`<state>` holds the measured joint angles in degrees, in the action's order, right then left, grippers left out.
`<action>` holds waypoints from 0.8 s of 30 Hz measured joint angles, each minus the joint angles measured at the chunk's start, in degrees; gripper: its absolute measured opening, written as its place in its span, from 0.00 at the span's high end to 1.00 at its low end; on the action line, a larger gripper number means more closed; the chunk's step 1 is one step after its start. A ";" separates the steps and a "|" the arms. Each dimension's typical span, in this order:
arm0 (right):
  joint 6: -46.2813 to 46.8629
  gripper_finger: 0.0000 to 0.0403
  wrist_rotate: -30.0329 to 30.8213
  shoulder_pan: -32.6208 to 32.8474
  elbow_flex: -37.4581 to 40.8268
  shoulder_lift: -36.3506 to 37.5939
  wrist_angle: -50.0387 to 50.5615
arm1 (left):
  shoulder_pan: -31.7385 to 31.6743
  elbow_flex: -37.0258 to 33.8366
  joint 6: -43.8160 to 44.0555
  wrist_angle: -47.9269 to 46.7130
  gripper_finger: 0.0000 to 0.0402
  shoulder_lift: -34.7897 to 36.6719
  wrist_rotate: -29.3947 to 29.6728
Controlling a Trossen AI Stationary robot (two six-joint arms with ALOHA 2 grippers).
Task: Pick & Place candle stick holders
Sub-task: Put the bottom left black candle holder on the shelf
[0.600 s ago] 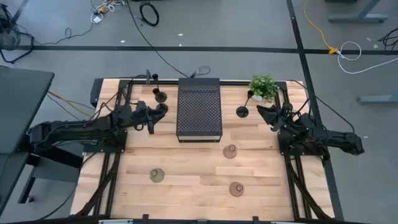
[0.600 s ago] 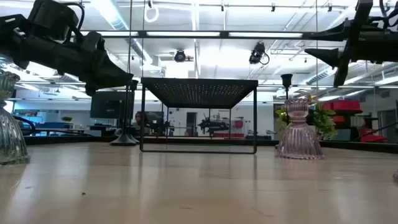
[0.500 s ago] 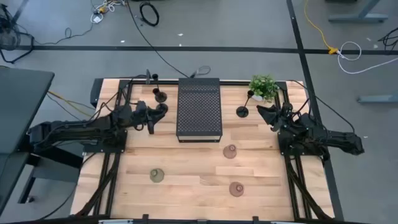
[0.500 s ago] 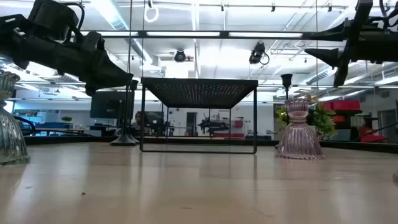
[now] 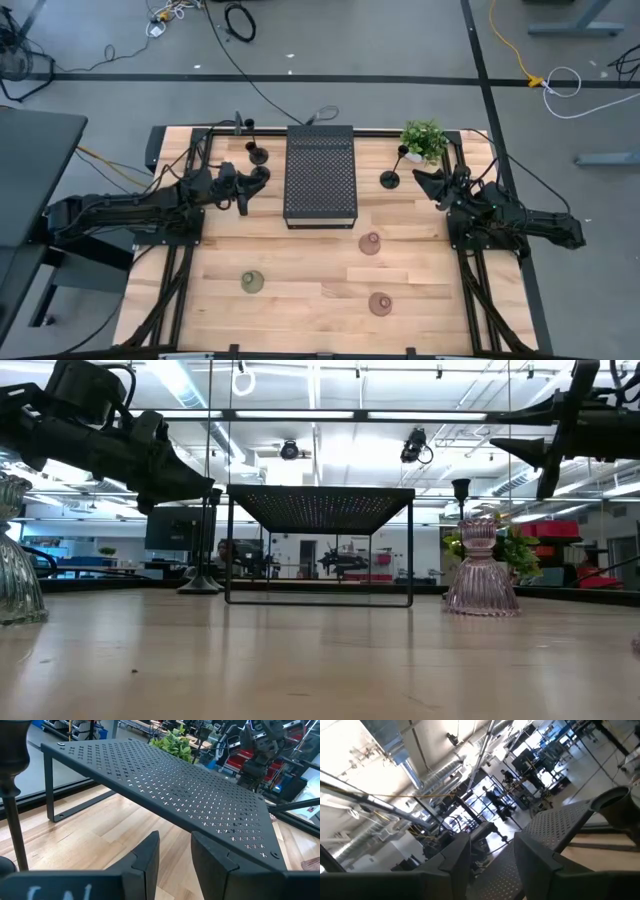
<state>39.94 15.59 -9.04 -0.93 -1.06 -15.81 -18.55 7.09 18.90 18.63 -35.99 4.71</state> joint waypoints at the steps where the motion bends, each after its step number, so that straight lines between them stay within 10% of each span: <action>1: 0.93 0.63 0.00 0.02 0.00 0.00 0.00 | 0.01 0.00 0.02 0.00 0.71 0.00 0.00; 24: -8.78 0.63 1.26 0.01 -0.02 0.02 0.52 | 0.00 0.07 0.91 5.77 0.71 0.04 4.35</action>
<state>31.16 16.86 -9.03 -0.95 -1.04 -15.29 -18.55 7.16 19.80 24.40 -35.95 9.06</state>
